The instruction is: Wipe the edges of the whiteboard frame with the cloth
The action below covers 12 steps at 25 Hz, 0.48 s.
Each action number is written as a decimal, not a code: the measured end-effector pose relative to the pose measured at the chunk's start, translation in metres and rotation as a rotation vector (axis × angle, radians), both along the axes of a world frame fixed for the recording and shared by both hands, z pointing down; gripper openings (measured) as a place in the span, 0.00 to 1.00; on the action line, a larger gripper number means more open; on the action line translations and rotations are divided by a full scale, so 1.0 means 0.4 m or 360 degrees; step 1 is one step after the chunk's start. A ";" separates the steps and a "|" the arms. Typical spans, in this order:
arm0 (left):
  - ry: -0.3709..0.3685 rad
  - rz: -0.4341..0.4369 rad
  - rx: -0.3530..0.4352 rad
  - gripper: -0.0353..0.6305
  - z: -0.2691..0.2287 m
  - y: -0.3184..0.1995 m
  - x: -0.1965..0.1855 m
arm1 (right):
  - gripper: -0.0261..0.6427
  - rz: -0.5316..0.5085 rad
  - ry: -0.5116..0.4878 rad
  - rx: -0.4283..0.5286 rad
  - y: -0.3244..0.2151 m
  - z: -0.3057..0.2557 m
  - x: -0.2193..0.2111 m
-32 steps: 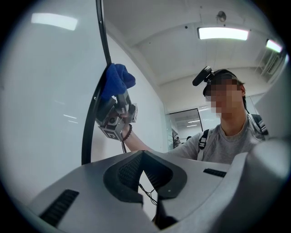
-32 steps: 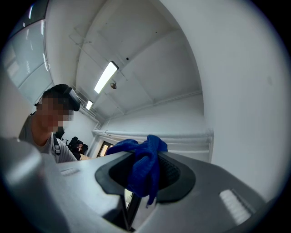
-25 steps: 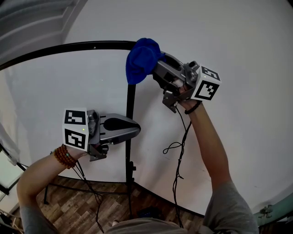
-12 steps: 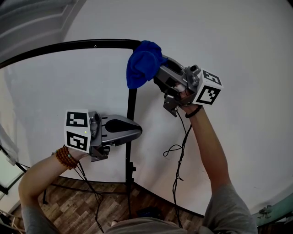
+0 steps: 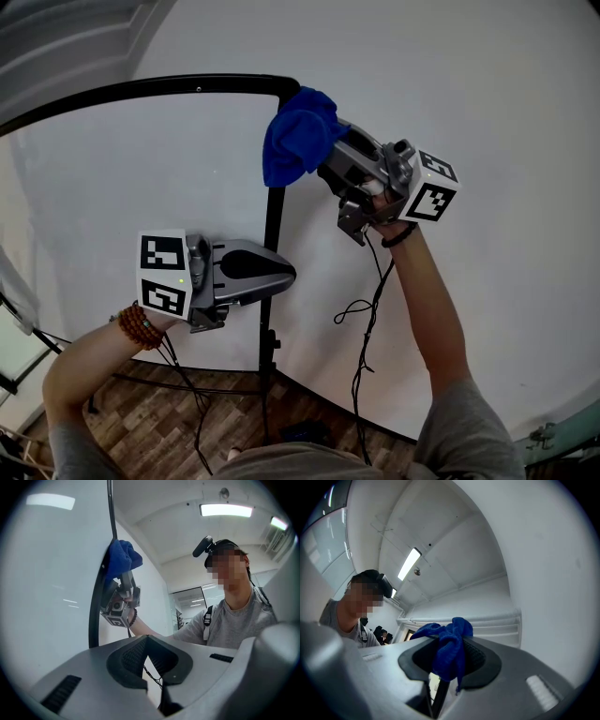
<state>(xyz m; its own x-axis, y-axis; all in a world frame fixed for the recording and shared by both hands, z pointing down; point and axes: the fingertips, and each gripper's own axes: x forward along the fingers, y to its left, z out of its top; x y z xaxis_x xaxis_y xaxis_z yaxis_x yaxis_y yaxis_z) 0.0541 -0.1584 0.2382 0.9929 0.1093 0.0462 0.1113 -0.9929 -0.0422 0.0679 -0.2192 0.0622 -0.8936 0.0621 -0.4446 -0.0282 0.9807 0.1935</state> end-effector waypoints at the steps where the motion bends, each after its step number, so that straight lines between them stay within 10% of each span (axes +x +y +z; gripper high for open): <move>1: 0.0003 -0.0005 0.0000 0.06 0.000 -0.003 -0.001 | 0.23 0.0005 0.0002 0.0005 0.000 0.000 0.000; 12: 0.0014 -0.0057 -0.0007 0.06 -0.015 -0.020 -0.021 | 0.23 -0.0002 0.0017 0.0003 0.001 0.001 -0.004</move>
